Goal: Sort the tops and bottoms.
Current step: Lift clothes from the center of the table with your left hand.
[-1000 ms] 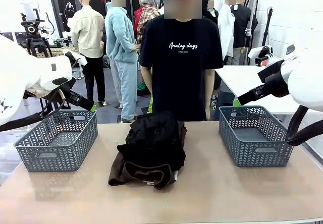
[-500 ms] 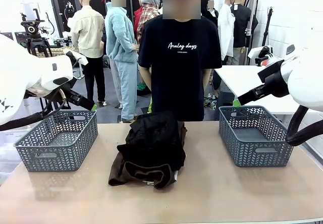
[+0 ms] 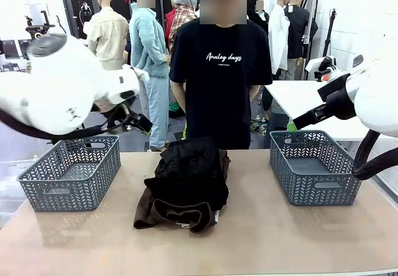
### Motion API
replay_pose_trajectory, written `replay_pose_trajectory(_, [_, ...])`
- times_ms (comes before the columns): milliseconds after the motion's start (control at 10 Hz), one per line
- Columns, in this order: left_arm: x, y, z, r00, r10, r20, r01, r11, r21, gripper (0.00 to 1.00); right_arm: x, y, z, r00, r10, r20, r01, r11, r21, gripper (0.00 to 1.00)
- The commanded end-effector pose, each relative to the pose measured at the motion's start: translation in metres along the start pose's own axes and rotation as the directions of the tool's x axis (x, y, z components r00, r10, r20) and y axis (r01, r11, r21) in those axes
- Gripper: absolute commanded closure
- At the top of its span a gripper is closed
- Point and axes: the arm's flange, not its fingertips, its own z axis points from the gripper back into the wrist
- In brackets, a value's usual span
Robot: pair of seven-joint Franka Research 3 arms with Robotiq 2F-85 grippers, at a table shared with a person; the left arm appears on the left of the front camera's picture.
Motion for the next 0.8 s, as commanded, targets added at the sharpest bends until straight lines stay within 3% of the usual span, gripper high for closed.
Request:
replay_pose_trajectory(0, [0.024, -0.020, -0.037, 0.997, 0.078, -0.030, -0.078, 0.997, 0.010, 0.00, -0.001, -0.001, -0.001, 1.000, 0.001, -0.002, -0.001, 1.000, 0.003, 0.00])
replay_pose_trajectory(200, [0.024, -0.028, -0.047, 0.995, 0.054, -0.084, -0.050, 0.998, 0.044, 0.00, -0.001, -0.001, -0.001, 1.000, 0.001, -0.002, -0.001, 1.000, 0.003, 0.00])
replay_pose_trajectory(300, [0.013, -0.014, -0.041, 0.998, 0.054, -0.044, -0.055, 0.998, -0.022, 0.00, -0.001, -0.001, -0.001, 1.000, 0.001, -0.002, -0.001, 1.000, 0.003, 0.00])
replay_pose_trajectory(600, [0.015, -0.019, -0.050, 0.997, 0.057, -0.060, -0.058, 0.998, -0.016, 0.00, -0.001, -0.001, -0.001, 1.000, 0.001, -0.002, -0.001, 1.000, 0.003, 0.00])
replay_pose_trajectory(700, [0.028, -0.037, -0.053, 0.998, 0.031, -0.053, -0.036, 0.993, -0.110, 0.00, -0.001, -0.001, -0.001, 1.000, 0.001, -0.002, -0.001, 1.000, 0.003, 0.00])
